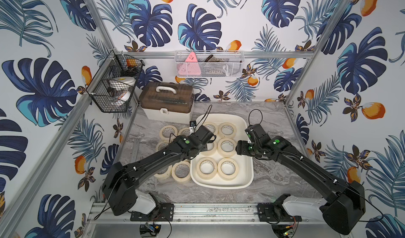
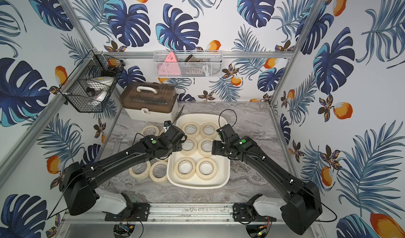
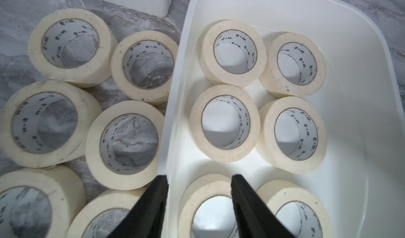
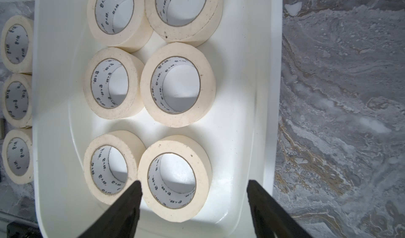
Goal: Take out the art tape in the storage box
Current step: Pick up the art tape from the storage box.
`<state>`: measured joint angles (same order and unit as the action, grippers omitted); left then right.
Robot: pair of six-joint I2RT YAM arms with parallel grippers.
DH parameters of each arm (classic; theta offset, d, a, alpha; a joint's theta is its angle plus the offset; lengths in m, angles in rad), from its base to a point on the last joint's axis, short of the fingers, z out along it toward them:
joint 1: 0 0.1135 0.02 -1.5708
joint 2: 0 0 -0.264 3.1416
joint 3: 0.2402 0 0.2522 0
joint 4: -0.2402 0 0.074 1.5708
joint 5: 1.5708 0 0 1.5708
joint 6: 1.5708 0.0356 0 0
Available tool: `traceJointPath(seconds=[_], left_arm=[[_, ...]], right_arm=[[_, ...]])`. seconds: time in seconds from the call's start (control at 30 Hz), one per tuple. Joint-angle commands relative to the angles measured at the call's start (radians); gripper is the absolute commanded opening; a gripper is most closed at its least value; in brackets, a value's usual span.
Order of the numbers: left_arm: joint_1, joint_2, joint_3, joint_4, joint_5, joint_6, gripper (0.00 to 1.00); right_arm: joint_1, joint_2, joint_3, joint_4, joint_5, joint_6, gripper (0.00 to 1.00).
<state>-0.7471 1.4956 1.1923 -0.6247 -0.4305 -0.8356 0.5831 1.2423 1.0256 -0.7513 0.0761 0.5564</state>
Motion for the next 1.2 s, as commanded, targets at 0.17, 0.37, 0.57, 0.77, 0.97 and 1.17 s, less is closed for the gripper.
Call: traceJointPath(seconds=[0.17, 0.37, 0.57, 0.77, 0.97, 1.17], left_arm=[[0.078, 0.229, 0.105, 0.142, 0.08, -0.001, 0.51], [0.106, 0.366, 0.185, 0.17, 0.05, -0.015, 0.52], [0.133, 0.485, 0.259, 0.17, 0.019, -0.045, 0.53], [0.159, 0.552, 0.291, 0.174, 0.017, -0.067, 0.53], [0.177, 0.605, 0.32, 0.181, 0.025, -0.072, 0.53], [0.185, 0.651, 0.346, 0.183, 0.018, -0.077, 0.53]], right_arm=[[-0.063, -0.026, -0.054, 0.061, -0.049, 0.025, 0.78], [-0.08, -0.038, -0.074, 0.079, -0.07, 0.029, 0.78], [-0.088, -0.04, -0.07, 0.076, -0.08, 0.027, 0.78], [-0.096, -0.06, -0.078, 0.072, -0.072, 0.023, 0.78], [-0.104, -0.071, -0.081, 0.061, -0.07, 0.017, 0.78], [-0.112, -0.083, -0.082, 0.058, -0.07, 0.011, 0.79]])
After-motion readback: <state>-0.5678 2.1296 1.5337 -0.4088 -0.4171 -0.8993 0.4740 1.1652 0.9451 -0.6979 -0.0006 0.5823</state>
